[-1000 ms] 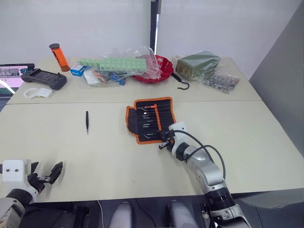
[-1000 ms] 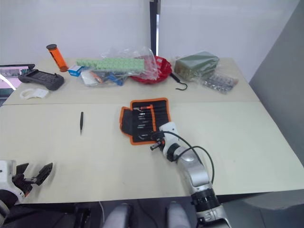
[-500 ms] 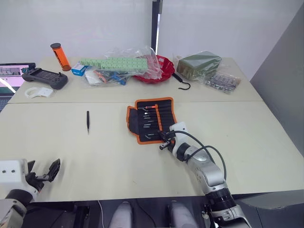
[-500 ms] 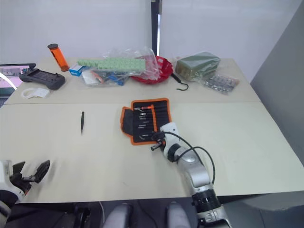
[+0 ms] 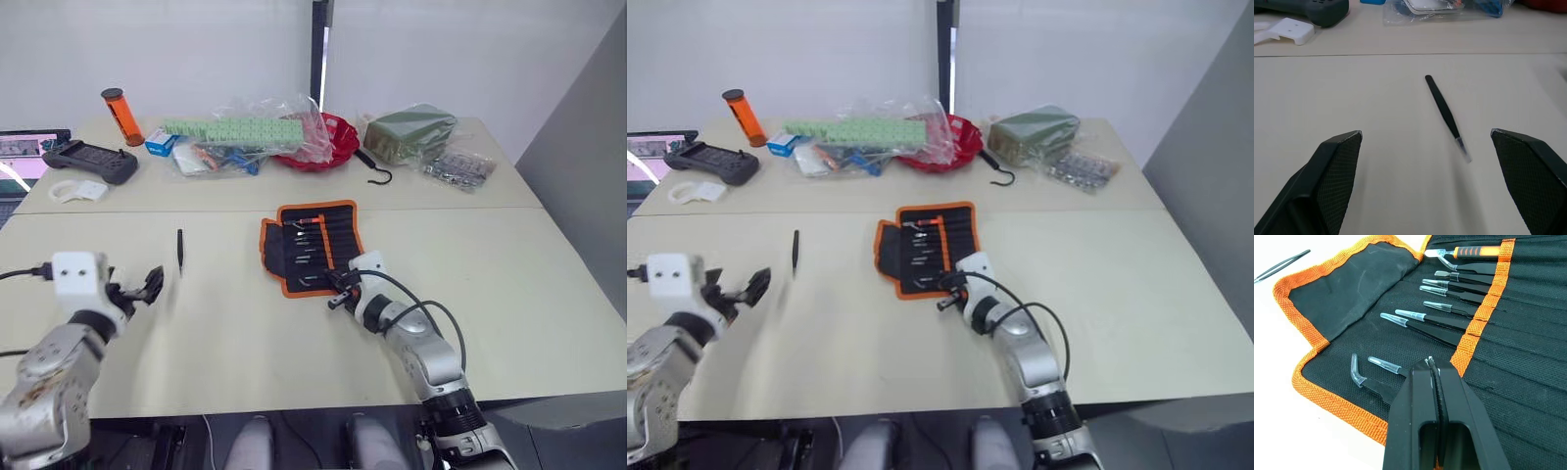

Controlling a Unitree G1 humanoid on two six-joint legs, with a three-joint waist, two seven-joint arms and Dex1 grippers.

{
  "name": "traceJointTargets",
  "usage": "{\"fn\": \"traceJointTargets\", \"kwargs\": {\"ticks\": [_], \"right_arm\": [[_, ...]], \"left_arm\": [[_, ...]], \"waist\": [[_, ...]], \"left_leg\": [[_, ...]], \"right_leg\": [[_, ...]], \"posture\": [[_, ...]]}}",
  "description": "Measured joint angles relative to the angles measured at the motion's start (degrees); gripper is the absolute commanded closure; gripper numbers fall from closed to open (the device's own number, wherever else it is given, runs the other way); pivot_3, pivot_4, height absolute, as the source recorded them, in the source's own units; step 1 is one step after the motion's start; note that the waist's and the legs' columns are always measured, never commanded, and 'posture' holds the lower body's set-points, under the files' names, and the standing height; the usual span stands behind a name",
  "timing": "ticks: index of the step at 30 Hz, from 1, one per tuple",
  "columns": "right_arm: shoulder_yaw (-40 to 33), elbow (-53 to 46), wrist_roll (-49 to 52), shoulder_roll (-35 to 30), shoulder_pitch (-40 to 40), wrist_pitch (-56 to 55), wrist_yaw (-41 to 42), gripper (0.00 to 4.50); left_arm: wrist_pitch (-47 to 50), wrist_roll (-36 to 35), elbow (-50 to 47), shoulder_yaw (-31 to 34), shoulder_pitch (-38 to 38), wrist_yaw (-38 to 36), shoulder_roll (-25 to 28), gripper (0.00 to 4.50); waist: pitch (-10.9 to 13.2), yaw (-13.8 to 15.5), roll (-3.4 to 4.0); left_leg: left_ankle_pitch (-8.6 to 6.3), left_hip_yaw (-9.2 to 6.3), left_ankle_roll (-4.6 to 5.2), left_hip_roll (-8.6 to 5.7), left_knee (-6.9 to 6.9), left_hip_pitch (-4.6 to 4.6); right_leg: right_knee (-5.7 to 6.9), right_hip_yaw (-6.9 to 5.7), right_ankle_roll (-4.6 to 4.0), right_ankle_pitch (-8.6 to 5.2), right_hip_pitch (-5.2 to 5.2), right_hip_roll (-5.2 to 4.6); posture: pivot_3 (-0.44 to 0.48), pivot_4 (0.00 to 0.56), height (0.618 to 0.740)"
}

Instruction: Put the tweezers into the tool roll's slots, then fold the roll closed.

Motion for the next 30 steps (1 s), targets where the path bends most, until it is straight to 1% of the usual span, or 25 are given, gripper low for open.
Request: {"fn": "traceJointTargets", "kwargs": {"ticks": [3,6,9,13,16,19,21,27,30], "right_arm": [[0.1,0.0,0.0,0.1,-0.1,0.1,0.0,4.50],[0.0,0.0,0.0,0.1,-0.2,0.1,0.0,4.50],[0.0,0.0,0.0,0.1,-0.3,0.4,-0.2,4.50],[-0.1,0.0,0.0,0.0,-0.7,0.8,-0.3,4.50],[-0.2,0.0,0.0,-0.1,-0.7,0.8,-0.4,4.50],[-0.6,0.0,0.4,0.3,-0.7,1.0,-0.6,4.50],[-0.9,0.0,0.6,0.4,-0.7,1.1,-0.6,4.50],[-1.0,0.0,0.9,0.3,-0.8,1.2,-0.6,4.50],[-1.0,-0.2,0.9,0.3,-0.8,1.8,-0.6,4.50]], "left_arm": [[1.8,0.6,2.6,-3.5,-4.3,2.6,-1.5,0.02],[1.4,2.0,6.4,-6.2,-6.5,3.8,-2.8,0.02],[-1.9,4.2,11.7,-8.2,-7.7,4.7,-3.9,0.02],[-5.9,5.4,17.0,-8.6,-8.7,5.6,-5.8,0.02],[-8.0,5.7,18.7,-9.2,-9.5,5.5,-6.2,0.80],[-10.1,6.1,20.1,-10.0,-9.8,5.4,-6.9,1.86],[-11.7,6.6,21.1,-10.5,-9.8,5.3,-6.9,2.48],[-14.4,7.0,23.6,-10.0,-10.3,5.7,-6.9,4.48],[-16.4,6.8,25.1,-8.8,-10.5,5.4,-6.2,4.48]], "waist": [[0.0,-0.1,0.00],[0.0,-0.1,0.01],[0.0,-0.1,0.01],[0.0,0.0,0.01],[0.0,0.0,0.01],[0.0,0.1,0.01],[0.0,0.2,0.02],[0.0,0.3,0.02],[0.0,0.2,0.02]], "left_leg": [[0.00,0.01,0.00,-0.02,0.00,-0.01],[0.00,0.00,0.00,-0.02,-0.01,-0.02],[0.00,0.00,0.00,-0.02,0.00,-0.02],[0.00,0.00,0.00,-0.02,0.02,-0.08],[0.00,0.00,0.00,-0.03,0.04,-0.12],[0.00,0.00,0.00,-0.05,0.04,-0.12],[0.00,0.00,0.00,-0.05,0.04,-0.12],[0.01,-0.01,-0.01,-0.06,0.05,-0.13],[0.01,-0.01,0.00,-0.06,0.04,-0.14]], "right_leg": [[-0.01,0.01,0.00,0.00,-0.01,-0.01],[-0.01,0.01,0.00,0.00,-0.02,0.00],[-0.02,0.01,0.00,0.00,-0.02,0.00],[-0.02,0.00,0.00,0.01,-0.05,0.00],[-0.02,0.00,0.02,0.02,-0.07,-0.02],[-0.03,0.01,0.03,0.02,-0.07,-0.03],[-0.02,0.01,0.03,0.02,-0.07,-0.03],[-0.03,0.00,0.04,0.03,-0.07,-0.04],[-0.04,0.00,0.04,0.03,-0.08,-0.04]], "posture": [[0.000,0.150,0.740],[0.000,0.150,0.740],[0.000,0.150,0.740],[0.000,0.150,0.740],[0.000,0.150,0.740],[0.000,0.150,0.740],[0.000,0.150,0.740],[0.000,0.150,0.740],[0.000,0.150,0.740]]}}
